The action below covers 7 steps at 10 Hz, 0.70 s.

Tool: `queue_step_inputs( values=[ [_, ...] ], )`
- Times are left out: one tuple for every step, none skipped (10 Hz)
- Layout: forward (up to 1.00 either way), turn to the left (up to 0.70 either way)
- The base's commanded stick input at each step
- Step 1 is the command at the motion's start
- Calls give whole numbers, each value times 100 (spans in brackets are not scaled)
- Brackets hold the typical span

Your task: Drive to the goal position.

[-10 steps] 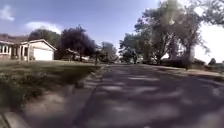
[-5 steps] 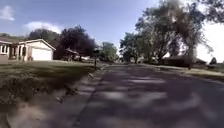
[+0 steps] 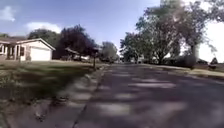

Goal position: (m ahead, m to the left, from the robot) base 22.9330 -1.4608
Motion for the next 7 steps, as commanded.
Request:
queue_step_inputs(
  values=[
    [100, -6],
    [100, 0],
    [100, 0],
    [100, 0],
    [100, 0],
    [100, 0],
    [100, 0]
  ],
)
